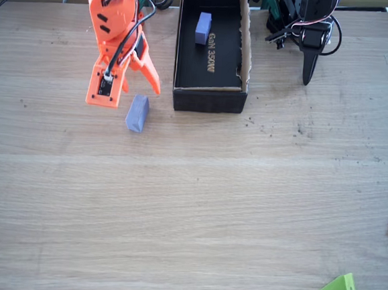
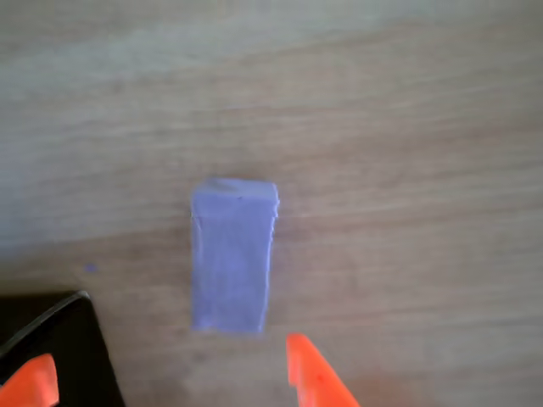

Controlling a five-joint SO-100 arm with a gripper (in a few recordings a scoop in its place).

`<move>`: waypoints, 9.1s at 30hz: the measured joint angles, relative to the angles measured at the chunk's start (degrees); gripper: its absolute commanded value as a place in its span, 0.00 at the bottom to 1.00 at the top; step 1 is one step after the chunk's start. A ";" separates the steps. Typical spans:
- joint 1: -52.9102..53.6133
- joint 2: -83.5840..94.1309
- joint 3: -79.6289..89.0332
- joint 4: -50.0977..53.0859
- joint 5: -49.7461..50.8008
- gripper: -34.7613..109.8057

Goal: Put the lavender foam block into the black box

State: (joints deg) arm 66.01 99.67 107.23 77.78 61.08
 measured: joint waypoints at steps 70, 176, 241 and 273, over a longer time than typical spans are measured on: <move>-1.23 5.80 3.60 5.62 -5.62 0.24; 15.47 35.24 17.93 -14.77 -36.56 0.24; 18.54 74.00 56.07 -4.13 -47.72 0.24; 18.37 74.00 56.07 -4.13 -47.72 0.24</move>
